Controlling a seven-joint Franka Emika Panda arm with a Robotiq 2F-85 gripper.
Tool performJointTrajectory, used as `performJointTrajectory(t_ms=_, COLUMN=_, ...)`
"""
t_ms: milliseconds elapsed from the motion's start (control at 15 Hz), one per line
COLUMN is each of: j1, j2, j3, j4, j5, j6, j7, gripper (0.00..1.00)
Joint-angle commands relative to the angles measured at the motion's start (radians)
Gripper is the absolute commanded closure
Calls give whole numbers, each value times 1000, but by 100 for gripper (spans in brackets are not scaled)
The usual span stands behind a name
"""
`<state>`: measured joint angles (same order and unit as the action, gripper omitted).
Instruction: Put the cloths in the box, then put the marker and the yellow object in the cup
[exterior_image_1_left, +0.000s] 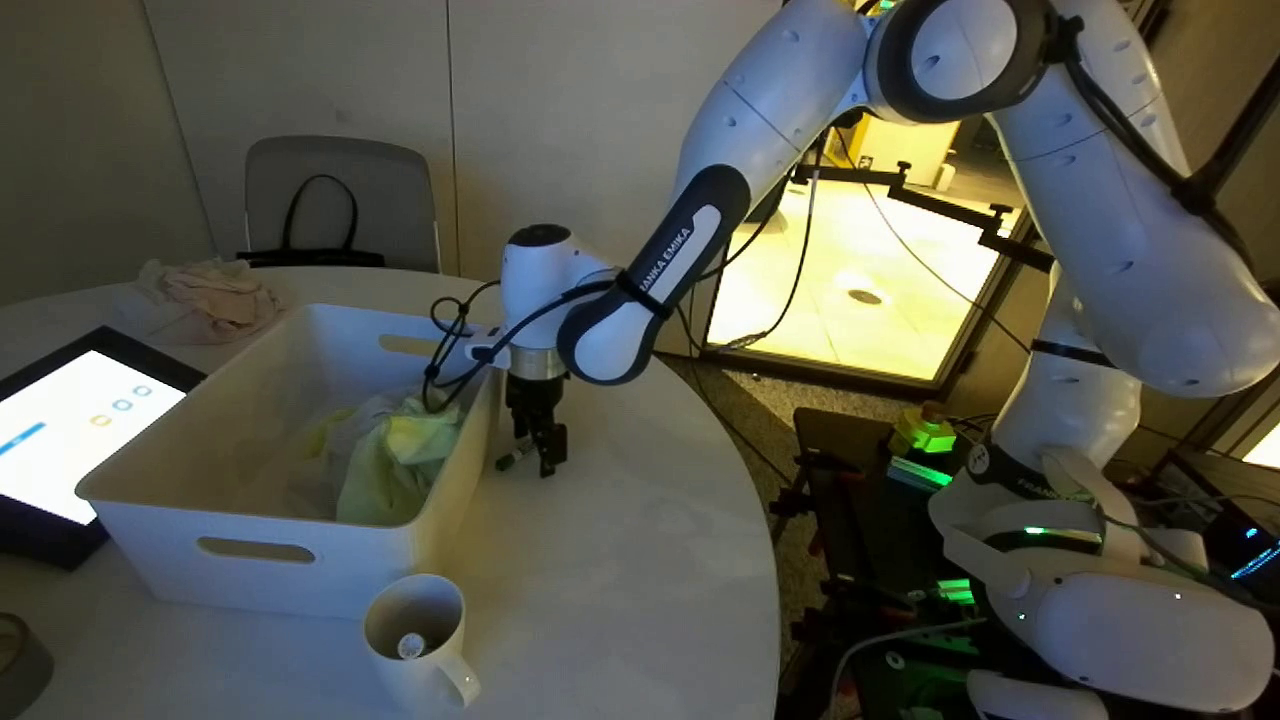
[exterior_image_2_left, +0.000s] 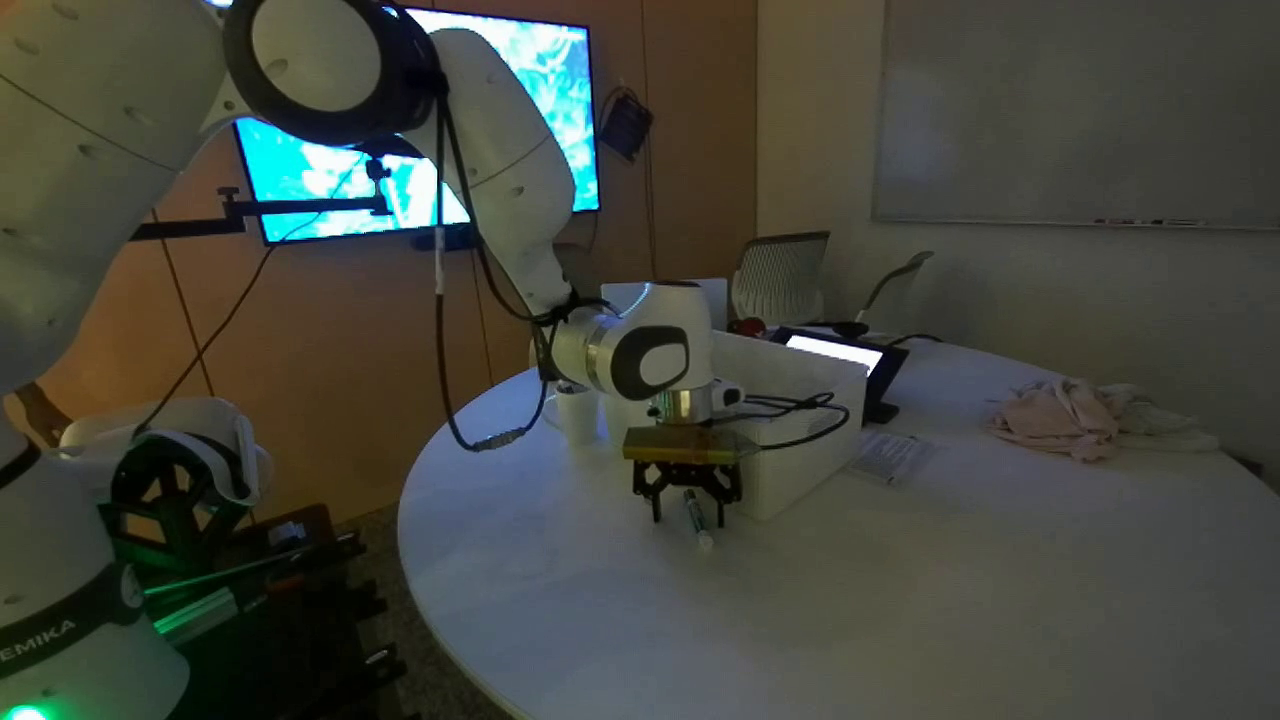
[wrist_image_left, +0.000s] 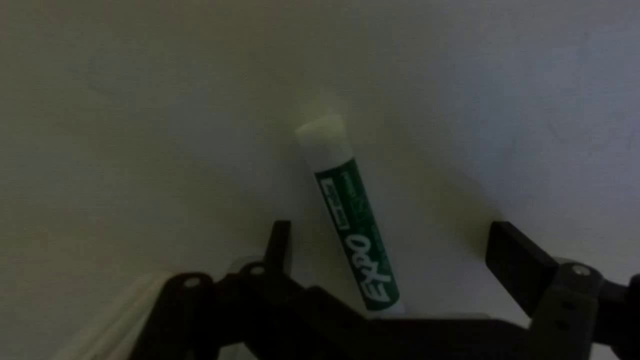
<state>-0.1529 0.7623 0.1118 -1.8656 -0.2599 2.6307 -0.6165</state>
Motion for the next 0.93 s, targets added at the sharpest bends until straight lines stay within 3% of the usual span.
performJointTrajectory(t_ms=0, j1=-17, j2=24, j3=17, j4=40, j5=30, j6=-28, j7=-42, gripper=0)
performJointTrajectory(t_ms=67, j1=-15, j2=23, j3=15, j4=40, j5=31, j6=-33, j7=-42, gripper=22)
performJointTrajectory(t_ms=600, j1=-2, j2=6, j3=1, j4=41, j5=24, j6=-36, j7=-30, gripper=79)
performJointTrajectory(t_ms=733, j1=1, j2=2, j3=1, j4=40, j5=23, j6=-38, j7=-28, gripper=86)
performJointTrajectory(t_ms=867, j1=5, j2=-7, j3=-2, j4=34, j5=20, j6=-40, j7=-23, gripper=86)
